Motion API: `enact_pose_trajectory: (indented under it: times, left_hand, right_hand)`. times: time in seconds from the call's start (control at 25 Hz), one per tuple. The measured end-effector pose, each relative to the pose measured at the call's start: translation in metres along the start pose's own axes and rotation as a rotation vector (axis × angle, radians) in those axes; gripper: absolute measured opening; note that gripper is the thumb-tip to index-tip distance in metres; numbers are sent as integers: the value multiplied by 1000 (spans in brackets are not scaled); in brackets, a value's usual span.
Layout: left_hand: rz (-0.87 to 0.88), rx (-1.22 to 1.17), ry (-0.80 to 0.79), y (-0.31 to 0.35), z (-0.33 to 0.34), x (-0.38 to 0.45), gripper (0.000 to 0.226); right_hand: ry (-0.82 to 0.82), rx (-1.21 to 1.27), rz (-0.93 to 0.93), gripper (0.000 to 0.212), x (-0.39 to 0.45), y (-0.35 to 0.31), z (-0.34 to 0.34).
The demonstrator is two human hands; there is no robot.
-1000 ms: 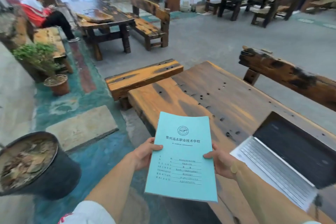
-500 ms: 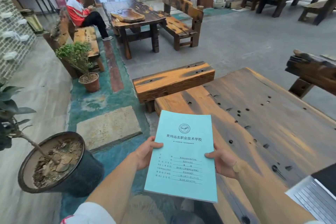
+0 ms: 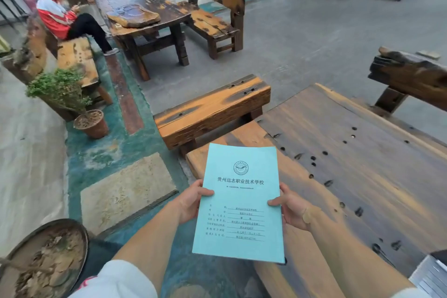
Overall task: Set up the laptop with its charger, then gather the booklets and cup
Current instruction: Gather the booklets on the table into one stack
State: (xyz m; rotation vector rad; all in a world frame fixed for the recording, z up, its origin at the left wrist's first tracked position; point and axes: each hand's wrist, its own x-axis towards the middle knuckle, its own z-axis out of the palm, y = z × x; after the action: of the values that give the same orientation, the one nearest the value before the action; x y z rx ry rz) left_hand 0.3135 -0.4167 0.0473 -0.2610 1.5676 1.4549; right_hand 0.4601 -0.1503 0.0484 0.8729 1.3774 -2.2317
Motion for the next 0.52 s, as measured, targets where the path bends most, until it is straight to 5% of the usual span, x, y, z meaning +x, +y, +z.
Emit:
enact_pose_trajectory:
  times: [0.52]
  left_hand:
    - [-122, 288, -202, 108, -8, 115, 49]
  right_hand:
    - [264, 108, -19, 62, 60, -52, 4]
